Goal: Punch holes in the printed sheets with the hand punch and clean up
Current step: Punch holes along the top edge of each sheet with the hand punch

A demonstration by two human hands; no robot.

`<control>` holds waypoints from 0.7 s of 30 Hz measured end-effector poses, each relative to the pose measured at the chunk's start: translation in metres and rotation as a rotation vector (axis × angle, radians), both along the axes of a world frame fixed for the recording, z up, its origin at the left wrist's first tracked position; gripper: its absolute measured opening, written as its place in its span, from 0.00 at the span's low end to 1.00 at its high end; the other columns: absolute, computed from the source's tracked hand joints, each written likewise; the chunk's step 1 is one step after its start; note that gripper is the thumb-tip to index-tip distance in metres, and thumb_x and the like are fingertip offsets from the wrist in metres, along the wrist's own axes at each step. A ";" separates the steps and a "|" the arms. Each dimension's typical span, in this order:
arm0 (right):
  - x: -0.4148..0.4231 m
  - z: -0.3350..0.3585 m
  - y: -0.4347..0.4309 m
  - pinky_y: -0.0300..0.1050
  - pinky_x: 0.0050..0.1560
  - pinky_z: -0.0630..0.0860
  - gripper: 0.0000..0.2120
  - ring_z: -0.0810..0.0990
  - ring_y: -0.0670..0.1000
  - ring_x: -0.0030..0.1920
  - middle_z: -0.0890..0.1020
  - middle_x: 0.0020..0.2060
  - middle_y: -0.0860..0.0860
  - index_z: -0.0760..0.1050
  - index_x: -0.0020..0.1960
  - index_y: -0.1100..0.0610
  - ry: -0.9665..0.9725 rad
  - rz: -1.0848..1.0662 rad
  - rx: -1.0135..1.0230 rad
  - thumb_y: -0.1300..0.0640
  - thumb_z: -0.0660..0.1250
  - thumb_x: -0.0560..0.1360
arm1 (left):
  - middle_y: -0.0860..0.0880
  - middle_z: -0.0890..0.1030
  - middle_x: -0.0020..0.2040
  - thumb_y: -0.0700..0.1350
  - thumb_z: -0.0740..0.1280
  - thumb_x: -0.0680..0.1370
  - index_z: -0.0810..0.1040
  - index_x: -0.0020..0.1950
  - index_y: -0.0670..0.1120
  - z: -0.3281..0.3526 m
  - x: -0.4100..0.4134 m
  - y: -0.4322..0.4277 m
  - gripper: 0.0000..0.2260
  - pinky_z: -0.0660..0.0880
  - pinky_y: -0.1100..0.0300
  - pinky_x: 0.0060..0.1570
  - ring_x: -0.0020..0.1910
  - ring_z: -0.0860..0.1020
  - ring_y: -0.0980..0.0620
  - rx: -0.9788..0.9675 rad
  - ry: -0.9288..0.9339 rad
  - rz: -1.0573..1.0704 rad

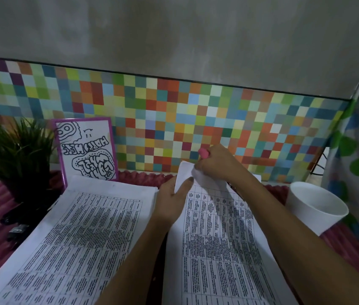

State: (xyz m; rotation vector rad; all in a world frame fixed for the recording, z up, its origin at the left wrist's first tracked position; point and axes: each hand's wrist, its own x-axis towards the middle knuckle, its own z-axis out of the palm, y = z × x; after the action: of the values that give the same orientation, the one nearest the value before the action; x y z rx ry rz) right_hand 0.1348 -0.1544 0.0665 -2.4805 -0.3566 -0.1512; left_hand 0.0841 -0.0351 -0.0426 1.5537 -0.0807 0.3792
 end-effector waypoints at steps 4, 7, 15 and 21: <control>-0.009 -0.001 -0.001 0.45 0.45 0.75 0.08 0.77 0.51 0.43 0.77 0.39 0.46 0.83 0.44 0.56 -0.178 0.070 0.053 0.61 0.65 0.73 | 0.45 0.85 0.46 0.47 0.64 0.81 0.83 0.55 0.47 0.003 -0.002 -0.001 0.09 0.78 0.54 0.49 0.46 0.83 0.51 -0.021 -0.022 -0.005; -0.016 -0.003 0.001 0.50 0.47 0.78 0.07 0.80 0.56 0.46 0.80 0.40 0.53 0.81 0.43 0.63 -0.161 0.139 -0.023 0.61 0.66 0.74 | 0.40 0.84 0.46 0.46 0.64 0.81 0.83 0.53 0.47 0.003 -0.002 0.000 0.08 0.78 0.55 0.45 0.43 0.81 0.49 -0.017 -0.050 0.006; -0.011 0.023 0.002 0.44 0.28 0.76 0.27 0.75 0.48 0.28 0.82 0.41 0.51 0.66 0.71 0.59 -0.243 0.149 1.267 0.71 0.64 0.74 | 0.39 0.83 0.46 0.47 0.64 0.81 0.82 0.55 0.49 0.003 -0.005 -0.005 0.09 0.78 0.42 0.50 0.46 0.82 0.40 0.000 -0.101 -0.026; -0.002 0.021 0.022 0.42 0.28 0.73 0.17 0.73 0.52 0.25 0.79 0.39 0.62 0.71 0.58 0.66 -0.333 0.232 1.526 0.68 0.59 0.69 | 0.45 0.84 0.47 0.44 0.64 0.81 0.80 0.60 0.48 0.005 -0.007 -0.008 0.09 0.77 0.54 0.48 0.45 0.80 0.48 -0.031 -0.156 -0.055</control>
State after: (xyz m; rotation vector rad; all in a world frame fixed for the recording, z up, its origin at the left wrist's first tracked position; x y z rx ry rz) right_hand 0.1327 -0.1323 0.0873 -0.8969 -0.4220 -0.5086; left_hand 0.0774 -0.0428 -0.0377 1.4870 -0.2368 0.4556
